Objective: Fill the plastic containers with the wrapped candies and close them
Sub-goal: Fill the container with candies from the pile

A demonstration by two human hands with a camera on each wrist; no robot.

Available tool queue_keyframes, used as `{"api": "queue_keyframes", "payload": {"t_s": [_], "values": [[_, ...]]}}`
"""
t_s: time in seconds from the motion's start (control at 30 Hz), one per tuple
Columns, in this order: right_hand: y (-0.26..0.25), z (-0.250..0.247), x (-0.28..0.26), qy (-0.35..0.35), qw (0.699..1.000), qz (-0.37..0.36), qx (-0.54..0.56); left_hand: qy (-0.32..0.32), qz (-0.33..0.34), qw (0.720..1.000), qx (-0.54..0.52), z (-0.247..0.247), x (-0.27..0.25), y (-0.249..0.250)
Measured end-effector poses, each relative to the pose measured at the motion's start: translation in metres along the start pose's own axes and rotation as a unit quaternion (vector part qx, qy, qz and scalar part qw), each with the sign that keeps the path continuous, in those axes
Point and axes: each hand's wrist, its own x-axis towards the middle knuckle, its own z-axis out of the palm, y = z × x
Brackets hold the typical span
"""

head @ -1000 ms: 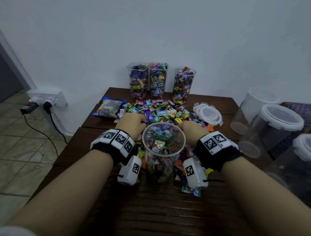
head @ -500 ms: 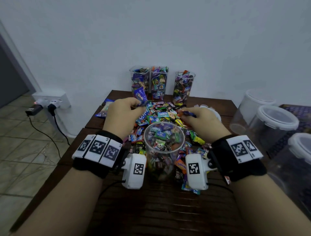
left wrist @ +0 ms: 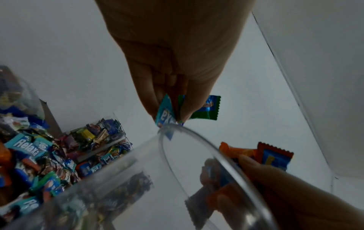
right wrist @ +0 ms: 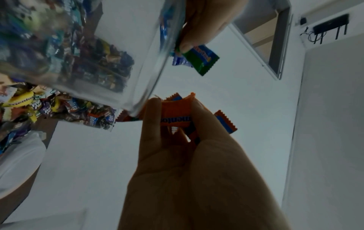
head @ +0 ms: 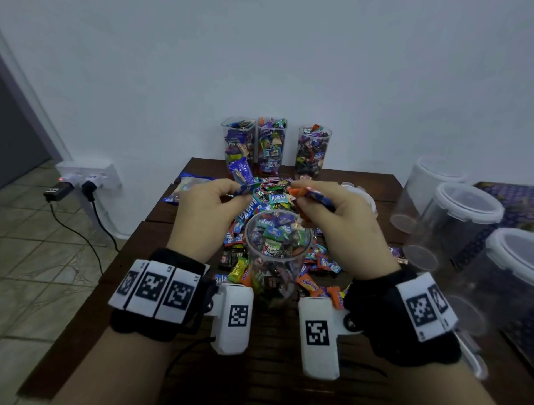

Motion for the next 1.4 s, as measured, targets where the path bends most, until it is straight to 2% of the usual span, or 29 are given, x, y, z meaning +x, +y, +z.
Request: {"api": "queue_keyframes", "payload": {"t_s": [0.37, 0.53, 0.77, 0.93, 1.0, 1.07, 1.13, 1.27, 1.4], "values": [[-0.001, 0.013, -0.006, -0.062, 0.995, -0.024, -0.076, 0.000, 0.006, 1.000, 0.003, 0.000, -0.008, 0.009], [-0.001, 0.015, -0.005, -0.068, 0.988, -0.040, -0.131, 0.002, 0.000, 1.000, -0.001, -0.002, -0.009, 0.011], [0.001, 0.016, -0.005, -0.044, 0.994, -0.041, -0.089, -0.003, 0.000, 1.000, -0.010, -0.002, -0.009, 0.011], [0.015, 0.020, -0.015, 0.048, 0.997, -0.058, -0.011, -0.001, 0.006, 1.000, -0.026, -0.002, -0.009, 0.011], [0.026, 0.022, -0.022, 0.027, 1.000, -0.015, -0.003, -0.005, 0.009, 1.000, -0.027, -0.001, -0.009, 0.013], [0.035, 0.026, -0.030, -0.027, 0.998, 0.053, 0.030, -0.010, 0.017, 1.000, -0.023, 0.000, -0.010, 0.014], [0.041, 0.030, -0.036, -0.067, 0.991, 0.088, 0.081, -0.022, 0.031, 0.999, -0.004, 0.003, -0.011, 0.015], [0.042, 0.033, -0.040, -0.072, 0.983, 0.092, 0.142, -0.061, 0.056, 0.995, 0.052, 0.009, -0.012, 0.012], [0.043, 0.033, -0.039, -0.075, 0.984, 0.075, 0.143, -0.089, 0.069, 0.991, 0.078, 0.010, -0.016, 0.011]]}}
